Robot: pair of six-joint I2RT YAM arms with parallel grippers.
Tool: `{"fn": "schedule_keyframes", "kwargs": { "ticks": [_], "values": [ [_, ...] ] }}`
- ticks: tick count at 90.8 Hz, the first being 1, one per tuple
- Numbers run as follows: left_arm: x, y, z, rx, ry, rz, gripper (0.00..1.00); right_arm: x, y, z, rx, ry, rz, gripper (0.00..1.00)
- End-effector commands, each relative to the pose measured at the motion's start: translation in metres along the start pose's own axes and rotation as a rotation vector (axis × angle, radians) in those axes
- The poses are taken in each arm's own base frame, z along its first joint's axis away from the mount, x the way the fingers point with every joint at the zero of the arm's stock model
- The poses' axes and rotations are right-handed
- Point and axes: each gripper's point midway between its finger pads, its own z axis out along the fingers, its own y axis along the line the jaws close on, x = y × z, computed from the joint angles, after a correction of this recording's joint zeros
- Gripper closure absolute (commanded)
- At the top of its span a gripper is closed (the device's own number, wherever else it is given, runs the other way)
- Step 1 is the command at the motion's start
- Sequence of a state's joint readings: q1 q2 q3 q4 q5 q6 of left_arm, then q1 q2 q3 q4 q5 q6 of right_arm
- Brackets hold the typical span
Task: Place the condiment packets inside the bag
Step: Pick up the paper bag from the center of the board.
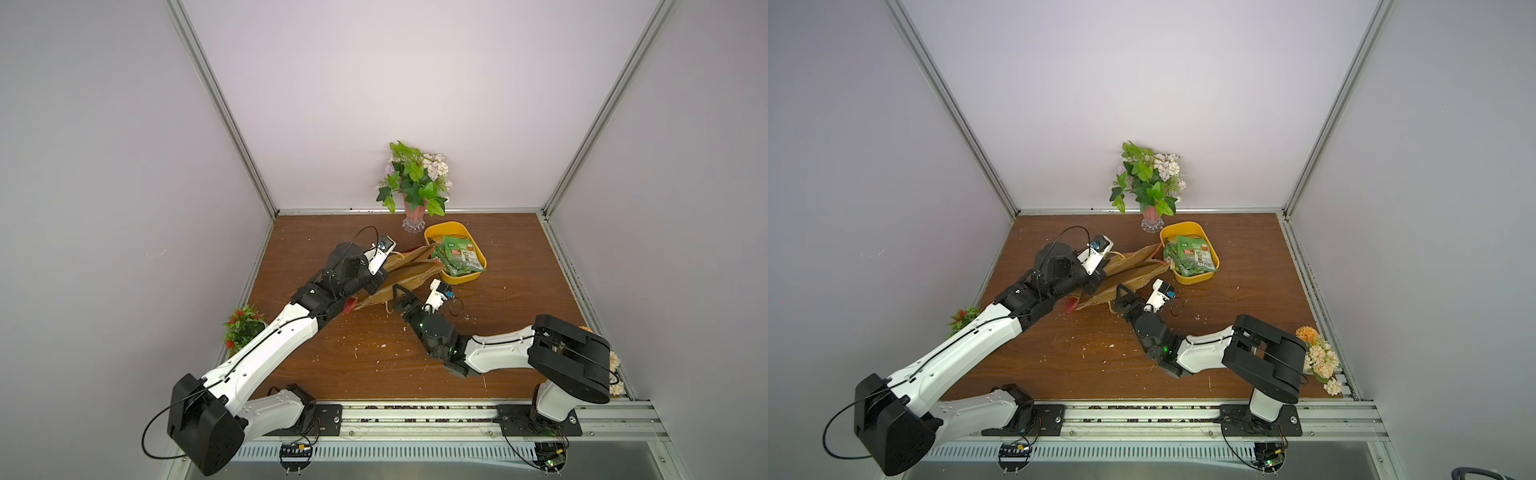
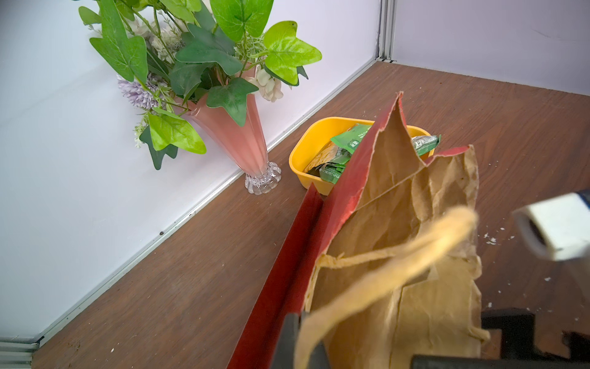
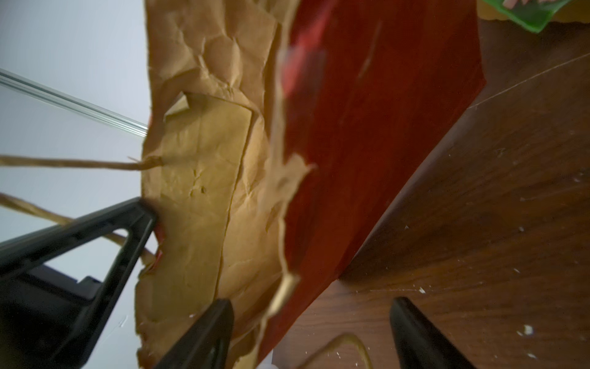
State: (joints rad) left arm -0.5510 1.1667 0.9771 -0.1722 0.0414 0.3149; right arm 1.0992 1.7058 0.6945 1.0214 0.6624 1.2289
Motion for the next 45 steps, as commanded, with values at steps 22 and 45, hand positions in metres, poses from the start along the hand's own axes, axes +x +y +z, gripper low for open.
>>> {"fn": "schedule_keyframes", "kwargs": {
  "ticks": [22,45],
  "values": [
    [-0.013,-0.002,-0.016,0.006,-0.061,-0.011,0.99,-0.008,-0.007,0.013,0.040,-0.037,0.013,0.36],
    [-0.009,0.009,-0.013,-0.062,-0.060,-0.025,0.93,-0.021,0.016,0.015,0.070,-0.069,-0.181,1.00]
  ]
}}
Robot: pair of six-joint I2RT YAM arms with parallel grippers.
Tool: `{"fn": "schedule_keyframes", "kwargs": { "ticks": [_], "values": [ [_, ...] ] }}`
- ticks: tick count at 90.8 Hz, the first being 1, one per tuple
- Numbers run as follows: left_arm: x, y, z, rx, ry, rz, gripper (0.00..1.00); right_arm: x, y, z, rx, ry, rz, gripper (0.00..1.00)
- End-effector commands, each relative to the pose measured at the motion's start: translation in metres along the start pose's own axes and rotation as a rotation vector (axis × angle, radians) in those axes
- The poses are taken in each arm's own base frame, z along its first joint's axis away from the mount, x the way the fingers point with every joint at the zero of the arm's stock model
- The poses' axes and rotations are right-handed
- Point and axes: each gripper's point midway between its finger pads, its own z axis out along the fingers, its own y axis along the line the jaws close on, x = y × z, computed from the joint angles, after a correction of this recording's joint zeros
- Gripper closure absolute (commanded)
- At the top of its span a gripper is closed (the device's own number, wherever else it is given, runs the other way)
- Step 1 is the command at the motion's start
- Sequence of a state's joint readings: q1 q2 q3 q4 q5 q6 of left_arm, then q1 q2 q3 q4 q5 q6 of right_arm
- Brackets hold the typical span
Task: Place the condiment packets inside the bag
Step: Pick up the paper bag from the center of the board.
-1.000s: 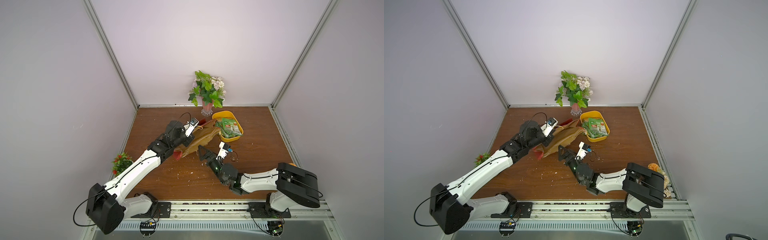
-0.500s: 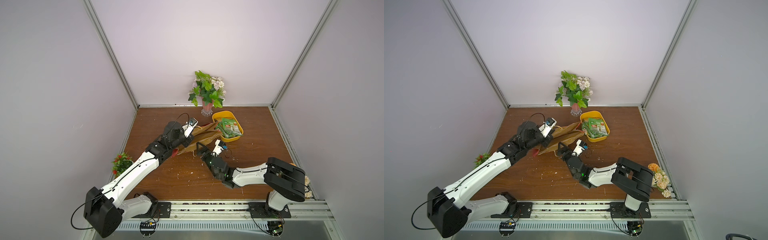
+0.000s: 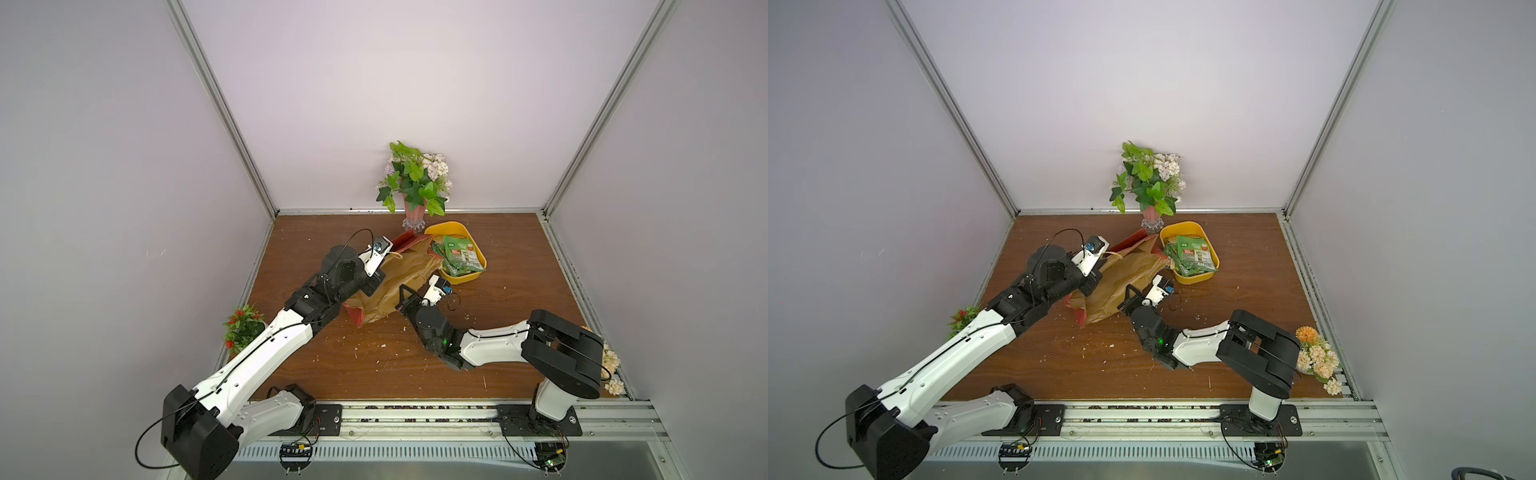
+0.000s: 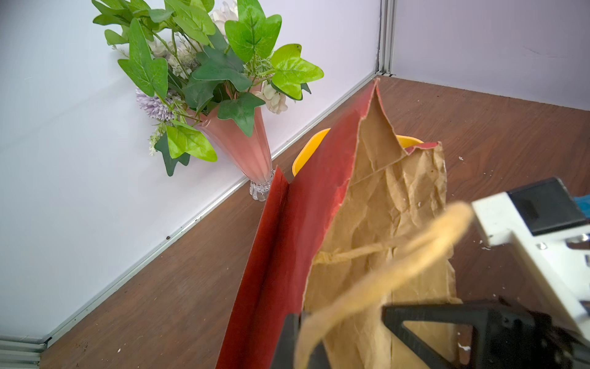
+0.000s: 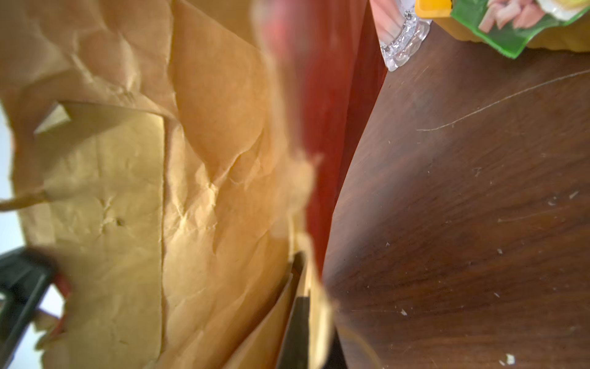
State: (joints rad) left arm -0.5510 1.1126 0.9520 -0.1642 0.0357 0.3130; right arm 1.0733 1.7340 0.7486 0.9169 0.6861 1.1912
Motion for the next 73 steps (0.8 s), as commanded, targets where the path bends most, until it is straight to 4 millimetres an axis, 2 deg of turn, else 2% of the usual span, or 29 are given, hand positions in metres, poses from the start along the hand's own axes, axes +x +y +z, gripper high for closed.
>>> {"fn": "schedule_keyframes", "kwargs": {
  "ticks": [1,3,6,11,14,17,22,28,32,38,47,56,65,73],
  "values": [
    [-0.005,0.007,0.001,-0.049,-0.024,-0.025,0.91,-0.021,0.031,0.000,-0.009,-0.053,-0.101,1.00],
    [-0.003,0.009,0.002,-0.058,-0.018,-0.028,0.88,-0.022,0.035,0.000,-0.009,-0.053,-0.124,1.00],
    [-0.002,0.010,0.004,-0.067,-0.012,-0.032,0.76,-0.023,0.040,0.002,-0.001,-0.048,-0.163,1.00],
    [0.000,0.013,0.007,-0.084,-0.001,-0.042,0.46,-0.023,0.051,0.006,0.013,-0.034,-0.226,1.00],
    [0.002,0.015,0.009,-0.096,0.006,-0.049,0.36,-0.023,0.056,0.008,0.025,-0.026,-0.262,1.00],
    [0.003,0.018,0.011,-0.116,0.015,-0.056,0.31,-0.023,0.064,0.010,0.026,-0.018,-0.292,1.00],
    [0.003,0.027,0.012,-0.165,0.026,-0.069,0.28,-0.024,0.071,0.011,0.038,-0.005,-0.340,1.00],
    [0.002,0.040,0.012,-0.234,0.044,-0.091,0.28,-0.028,0.075,0.012,0.057,-0.001,-0.382,1.00],
    [0.001,0.042,0.013,-0.237,0.056,-0.103,0.28,-0.031,0.077,0.012,0.069,0.000,-0.404,1.00],
    [0.002,0.031,0.015,-0.172,0.078,-0.111,0.26,-0.035,0.082,0.010,0.074,-0.001,-0.425,1.00],
    [0.001,0.008,0.010,-0.031,0.104,-0.133,0.13,-0.042,0.094,0.008,0.054,-0.006,-0.445,1.00],
    [-0.013,0.000,-0.013,0.041,0.067,-0.129,0.00,-0.051,0.106,0.007,0.039,0.000,-0.469,1.00],
    [-0.040,0.013,-0.046,0.049,-0.027,-0.156,0.00,-0.060,0.118,0.006,0.014,0.013,-0.476,1.00],
    [-0.055,0.022,-0.065,0.060,-0.049,-0.187,0.00,-0.067,0.129,0.002,-0.012,0.028,-0.473,1.00]
  ]
}}
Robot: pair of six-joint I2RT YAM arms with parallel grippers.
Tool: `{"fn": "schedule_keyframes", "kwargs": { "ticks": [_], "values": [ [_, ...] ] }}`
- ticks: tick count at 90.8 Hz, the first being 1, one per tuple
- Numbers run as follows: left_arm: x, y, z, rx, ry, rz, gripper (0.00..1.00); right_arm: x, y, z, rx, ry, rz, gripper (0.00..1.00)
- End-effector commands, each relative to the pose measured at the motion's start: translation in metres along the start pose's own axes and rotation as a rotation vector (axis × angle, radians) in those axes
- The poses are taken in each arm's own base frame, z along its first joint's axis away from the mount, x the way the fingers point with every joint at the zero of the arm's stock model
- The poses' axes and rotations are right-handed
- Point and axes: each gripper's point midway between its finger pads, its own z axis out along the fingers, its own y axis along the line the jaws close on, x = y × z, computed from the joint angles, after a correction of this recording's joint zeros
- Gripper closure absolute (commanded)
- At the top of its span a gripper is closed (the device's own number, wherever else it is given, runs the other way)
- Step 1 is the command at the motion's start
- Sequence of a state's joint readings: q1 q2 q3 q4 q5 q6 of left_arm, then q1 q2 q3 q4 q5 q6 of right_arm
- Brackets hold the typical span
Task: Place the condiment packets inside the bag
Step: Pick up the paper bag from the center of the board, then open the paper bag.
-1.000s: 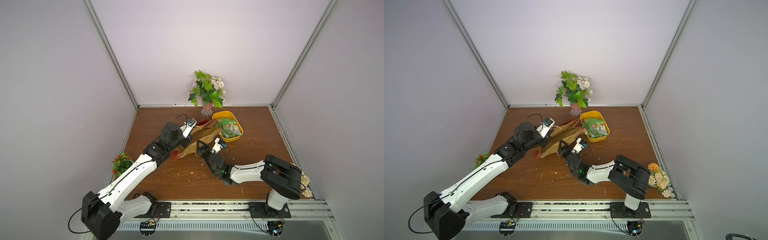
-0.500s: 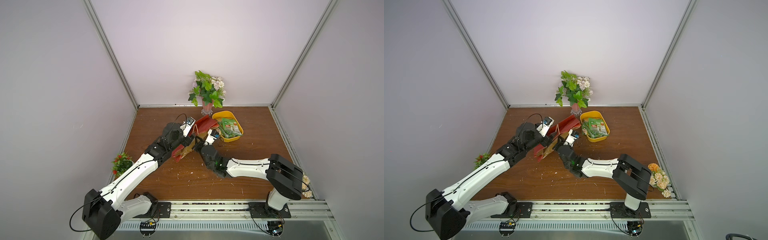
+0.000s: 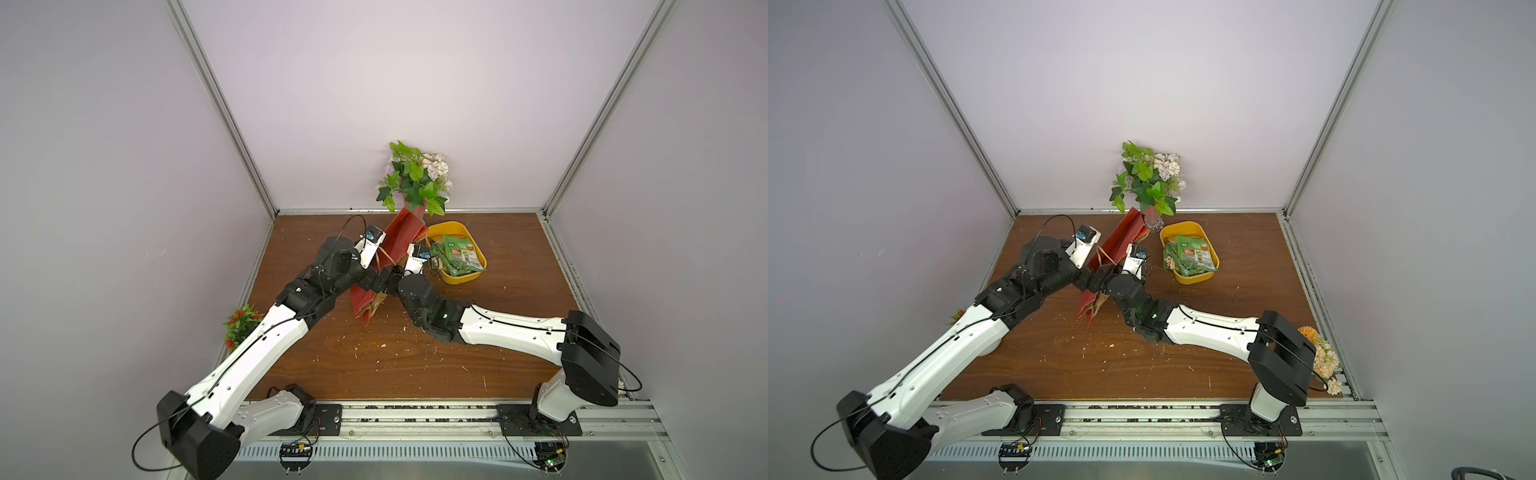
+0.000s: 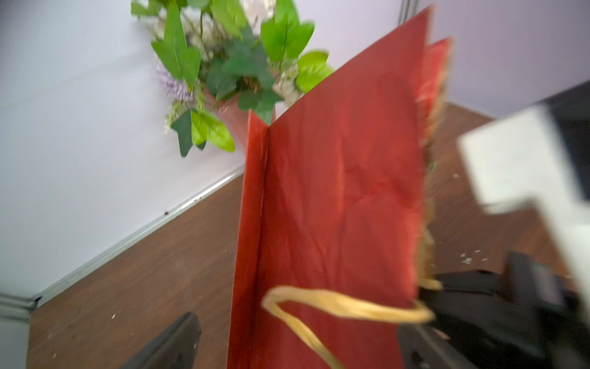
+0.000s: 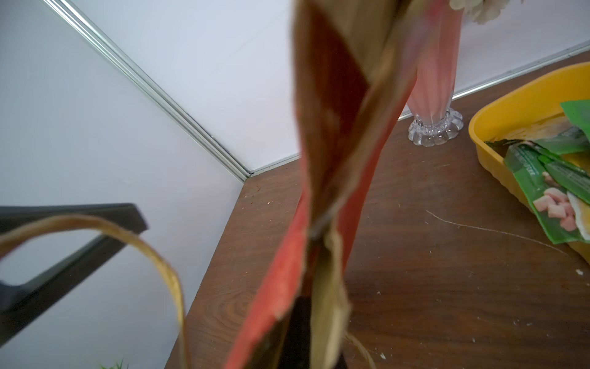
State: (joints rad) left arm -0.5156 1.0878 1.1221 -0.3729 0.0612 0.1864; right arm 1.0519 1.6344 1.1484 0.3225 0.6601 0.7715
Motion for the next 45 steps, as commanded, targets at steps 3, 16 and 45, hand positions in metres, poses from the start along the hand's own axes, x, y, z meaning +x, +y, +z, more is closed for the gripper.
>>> {"fn": "schedule_keyframes", "kwargs": {
  "ticks": [3,16,45],
  "values": [
    [-0.027,-0.003,-0.036,0.086,-0.060,-0.050,0.00,-0.047,0.024,-0.016,-0.074,-0.033,0.002,1.00],
    [-0.001,-0.017,-0.025,0.154,-0.002,-0.070,0.00,-0.061,0.036,-0.019,-0.108,0.005,-0.007,1.00],
    [0.015,0.025,-0.018,-0.060,-0.029,-0.149,0.01,-0.078,0.042,-0.033,-0.130,0.007,-0.042,1.00]
  ]
}}
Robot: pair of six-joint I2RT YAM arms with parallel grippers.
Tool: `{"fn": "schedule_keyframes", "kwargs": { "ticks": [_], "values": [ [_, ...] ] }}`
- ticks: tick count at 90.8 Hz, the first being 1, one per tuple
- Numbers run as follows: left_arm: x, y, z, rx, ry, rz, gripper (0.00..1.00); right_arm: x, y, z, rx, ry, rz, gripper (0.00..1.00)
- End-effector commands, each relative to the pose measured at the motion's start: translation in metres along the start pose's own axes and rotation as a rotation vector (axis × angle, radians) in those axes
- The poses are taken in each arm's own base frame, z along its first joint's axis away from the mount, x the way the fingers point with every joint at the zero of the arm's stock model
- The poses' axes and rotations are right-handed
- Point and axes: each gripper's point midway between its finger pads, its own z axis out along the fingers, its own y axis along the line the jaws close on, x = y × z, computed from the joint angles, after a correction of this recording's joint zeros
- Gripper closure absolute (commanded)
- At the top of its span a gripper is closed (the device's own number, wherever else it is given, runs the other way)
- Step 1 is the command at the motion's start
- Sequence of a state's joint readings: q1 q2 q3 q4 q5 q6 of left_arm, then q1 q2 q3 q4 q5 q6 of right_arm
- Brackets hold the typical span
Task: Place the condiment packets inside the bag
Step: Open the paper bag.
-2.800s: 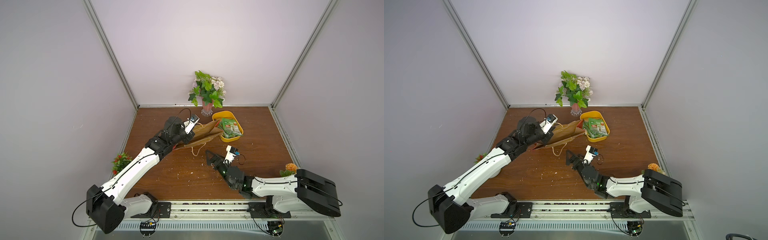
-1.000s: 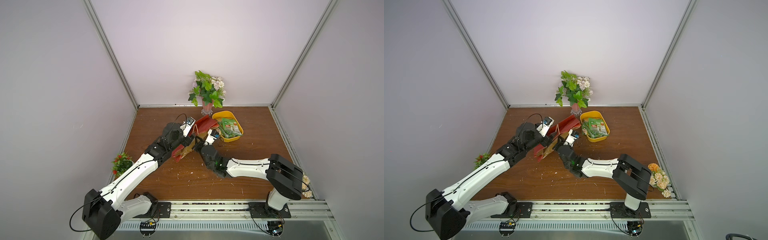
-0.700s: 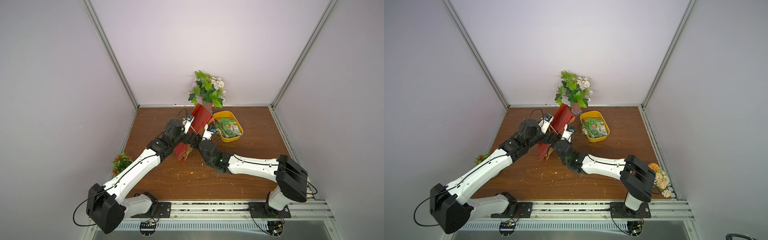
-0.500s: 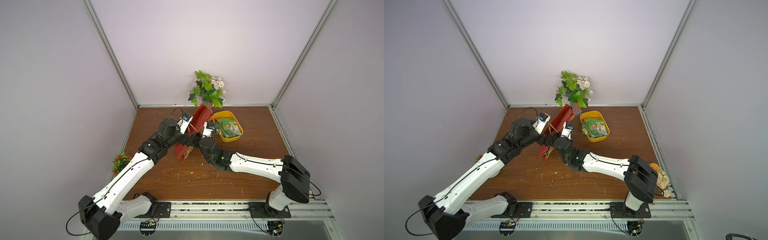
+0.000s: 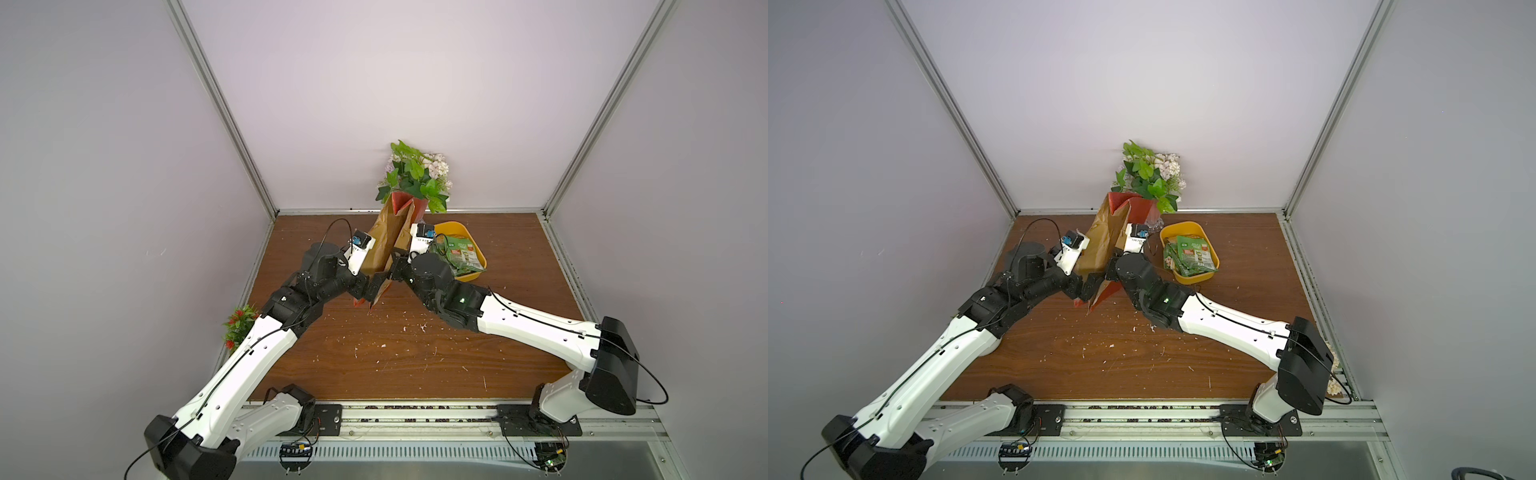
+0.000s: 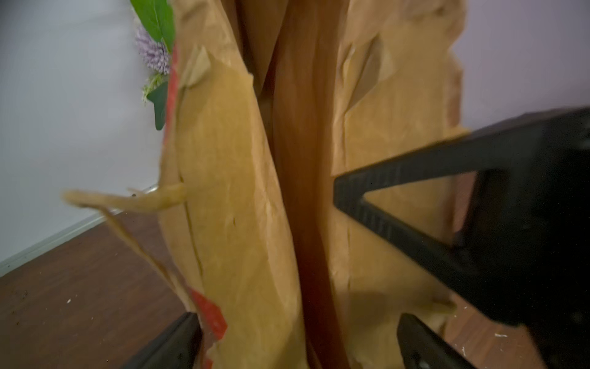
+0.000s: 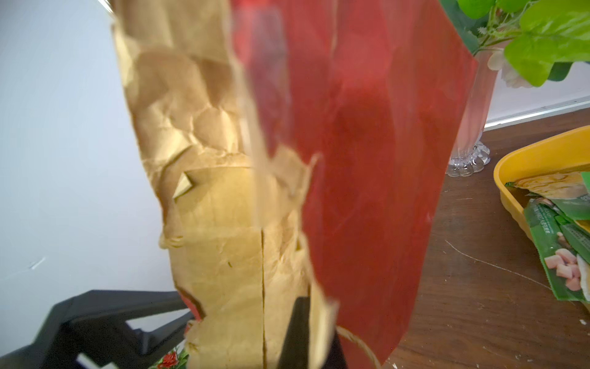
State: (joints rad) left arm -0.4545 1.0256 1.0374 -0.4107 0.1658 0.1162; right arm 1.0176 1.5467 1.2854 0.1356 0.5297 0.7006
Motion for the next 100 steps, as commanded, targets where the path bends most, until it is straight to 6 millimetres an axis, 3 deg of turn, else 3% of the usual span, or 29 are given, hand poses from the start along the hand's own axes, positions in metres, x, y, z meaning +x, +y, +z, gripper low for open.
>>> {"fn": "schedule_keyframes", "kwargs": {
  "ticks": [1,14,33,50,60,72,81,88,100],
  "values": [
    [-0.019,0.028,-0.014,-0.119,-0.087,-0.054,0.01,-0.028,0.012,-0.016,-0.039,-0.037,-0.003,1.00],
    [-0.020,0.031,-0.019,-0.117,-0.085,-0.070,0.02,-0.028,0.008,-0.016,-0.023,-0.040,-0.015,1.00],
    [-0.006,0.027,-0.008,-0.086,-0.037,-0.090,0.10,-0.028,0.008,-0.015,-0.023,-0.046,-0.018,1.00],
    [0.008,0.007,0.007,0.038,0.026,-0.099,0.19,-0.029,0.010,-0.015,-0.032,-0.049,-0.016,1.00],
    [0.013,0.008,0.016,0.045,0.054,-0.097,0.33,-0.030,0.012,-0.014,-0.037,-0.048,-0.023,1.00],
    [0.012,0.024,0.022,-0.043,0.055,-0.082,0.73,-0.030,0.015,-0.013,-0.036,-0.036,-0.051,1.00],
    [0.007,0.041,0.024,-0.127,0.064,-0.060,0.92,-0.030,0.015,-0.011,-0.016,-0.002,-0.105,1.00],
    [0.007,0.053,0.026,-0.190,0.098,-0.026,0.99,-0.029,0.009,-0.005,0.035,0.056,-0.152,1.00],
    [0.006,0.070,0.026,-0.282,0.141,0.027,1.00,-0.023,-0.007,0.002,0.102,0.157,-0.204,1.00]
  ]
}}
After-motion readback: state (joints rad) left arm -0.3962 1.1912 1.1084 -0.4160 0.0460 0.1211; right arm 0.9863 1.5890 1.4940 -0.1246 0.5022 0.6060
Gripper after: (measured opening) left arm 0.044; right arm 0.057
